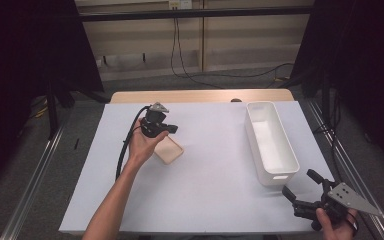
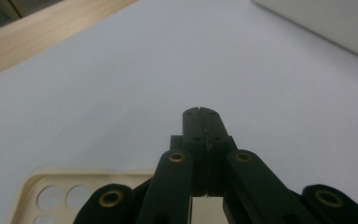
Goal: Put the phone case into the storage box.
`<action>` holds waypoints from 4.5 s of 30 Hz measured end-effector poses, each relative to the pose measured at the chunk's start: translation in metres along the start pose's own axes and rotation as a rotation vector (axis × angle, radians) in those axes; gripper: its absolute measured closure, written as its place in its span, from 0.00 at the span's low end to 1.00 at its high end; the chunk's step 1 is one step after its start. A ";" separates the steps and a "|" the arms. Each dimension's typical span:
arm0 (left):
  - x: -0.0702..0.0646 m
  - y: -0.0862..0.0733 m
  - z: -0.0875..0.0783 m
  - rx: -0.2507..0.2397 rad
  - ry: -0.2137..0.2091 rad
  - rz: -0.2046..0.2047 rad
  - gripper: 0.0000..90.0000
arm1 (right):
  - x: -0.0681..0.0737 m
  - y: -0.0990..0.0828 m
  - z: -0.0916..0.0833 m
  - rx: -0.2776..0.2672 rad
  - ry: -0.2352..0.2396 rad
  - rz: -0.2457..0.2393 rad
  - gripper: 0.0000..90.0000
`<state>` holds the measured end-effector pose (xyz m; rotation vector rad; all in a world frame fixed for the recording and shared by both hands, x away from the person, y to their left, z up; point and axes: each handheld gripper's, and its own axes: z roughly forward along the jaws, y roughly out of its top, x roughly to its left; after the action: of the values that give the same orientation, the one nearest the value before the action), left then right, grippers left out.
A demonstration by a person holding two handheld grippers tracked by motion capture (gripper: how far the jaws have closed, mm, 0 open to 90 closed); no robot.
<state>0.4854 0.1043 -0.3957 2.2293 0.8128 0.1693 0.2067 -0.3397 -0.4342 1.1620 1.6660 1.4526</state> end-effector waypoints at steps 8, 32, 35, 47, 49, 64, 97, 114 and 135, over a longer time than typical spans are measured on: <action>0.004 0.006 0.012 0.125 -0.001 -0.037 1.00 | 0.000 0.000 0.000 0.001 0.002 0.001 0.00; -0.003 -0.003 0.051 0.254 -0.061 -0.081 1.00 | 0.000 0.000 0.000 0.008 0.009 -0.001 0.00; -0.005 -0.003 0.054 0.258 -0.070 -0.081 1.00 | 0.000 0.000 0.000 0.008 0.009 0.000 0.00; -0.012 -0.009 0.061 0.265 -0.088 -0.080 1.00 | 0.000 -0.001 0.000 0.008 0.010 0.000 0.00; -0.012 -0.010 0.060 0.262 -0.083 -0.077 1.00 | 0.000 -0.001 0.000 0.008 0.010 0.000 0.00; -0.014 -0.024 0.049 0.236 -0.102 -0.079 1.00 | 0.000 -0.001 0.000 0.009 0.011 -0.004 0.00; -0.019 -0.047 0.026 0.242 -0.119 -0.054 1.00 | 0.002 -0.001 0.000 0.015 0.015 -0.008 0.00; -0.020 -0.061 0.013 0.215 -0.114 -0.062 1.00 | 0.002 -0.001 0.000 0.019 0.016 -0.009 0.00; -0.017 -0.074 0.002 0.199 -0.109 -0.080 1.00 | 0.002 -0.001 0.001 0.021 0.016 -0.015 0.00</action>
<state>0.4356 0.1314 -0.4457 2.3627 0.8898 -0.0745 0.2063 -0.3375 -0.4351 1.1498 1.7007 1.4419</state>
